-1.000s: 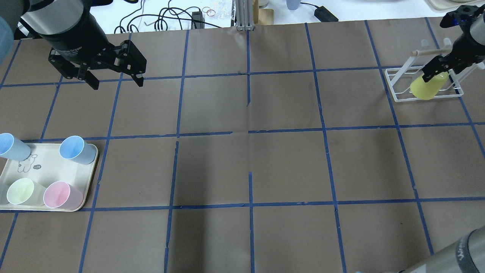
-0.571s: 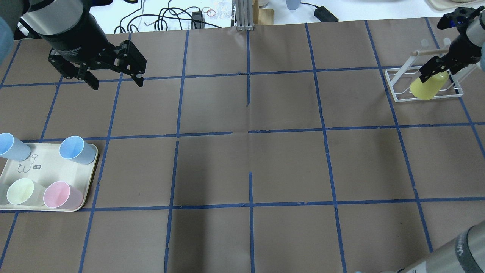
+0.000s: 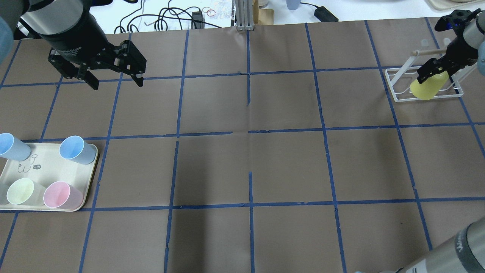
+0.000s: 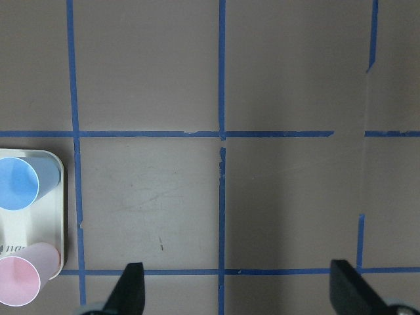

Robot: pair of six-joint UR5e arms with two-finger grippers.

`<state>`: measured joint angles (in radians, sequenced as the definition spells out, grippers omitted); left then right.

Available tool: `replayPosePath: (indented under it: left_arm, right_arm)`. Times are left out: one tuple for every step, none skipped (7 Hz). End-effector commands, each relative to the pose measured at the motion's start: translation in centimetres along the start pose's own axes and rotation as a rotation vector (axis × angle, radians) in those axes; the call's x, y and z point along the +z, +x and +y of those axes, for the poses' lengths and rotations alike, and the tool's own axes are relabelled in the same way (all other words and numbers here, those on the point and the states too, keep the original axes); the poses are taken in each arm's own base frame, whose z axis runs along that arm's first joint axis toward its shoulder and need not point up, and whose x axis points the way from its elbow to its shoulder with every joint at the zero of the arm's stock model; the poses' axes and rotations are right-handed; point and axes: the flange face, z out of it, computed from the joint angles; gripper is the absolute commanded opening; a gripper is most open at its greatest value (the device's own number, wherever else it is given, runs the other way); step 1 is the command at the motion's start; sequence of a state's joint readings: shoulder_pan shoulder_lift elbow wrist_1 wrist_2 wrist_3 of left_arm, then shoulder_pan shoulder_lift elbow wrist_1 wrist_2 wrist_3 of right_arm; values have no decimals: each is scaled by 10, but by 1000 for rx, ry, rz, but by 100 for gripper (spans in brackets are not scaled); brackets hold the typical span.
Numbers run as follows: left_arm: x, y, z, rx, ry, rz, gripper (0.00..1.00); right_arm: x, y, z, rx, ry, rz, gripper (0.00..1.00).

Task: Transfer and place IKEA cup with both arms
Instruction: 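Close the right gripper on the yellow cup's base and lift it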

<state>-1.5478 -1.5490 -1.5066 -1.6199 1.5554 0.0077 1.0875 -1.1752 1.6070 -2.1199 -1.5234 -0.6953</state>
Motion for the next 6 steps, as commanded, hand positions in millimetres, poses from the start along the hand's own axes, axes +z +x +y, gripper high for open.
replayPosePath:
  left_arm:
    - [0, 0, 1, 0, 0, 0, 100]
    - [-1, 0, 0, 0, 1, 0, 100]
    - [-1, 0, 0, 0, 1, 0, 100]
    - [0, 0, 1, 0, 0, 0, 100]
    - [-1, 0, 1, 0, 3, 0, 100]
    - [-2, 0, 1, 0, 5, 0, 100]
  right_arm:
    - [2, 1, 0, -3, -2, -4, 95]
    - [2, 1, 1, -3, -4, -1, 71]
    - [2, 2, 1, -1, -10, 4, 53]
    - [0, 2, 1, -4, -9, 10, 26]
    - [-5, 2, 1, -5, -4, 15, 14]
    - [-9, 2, 0, -5, 3, 22, 8]
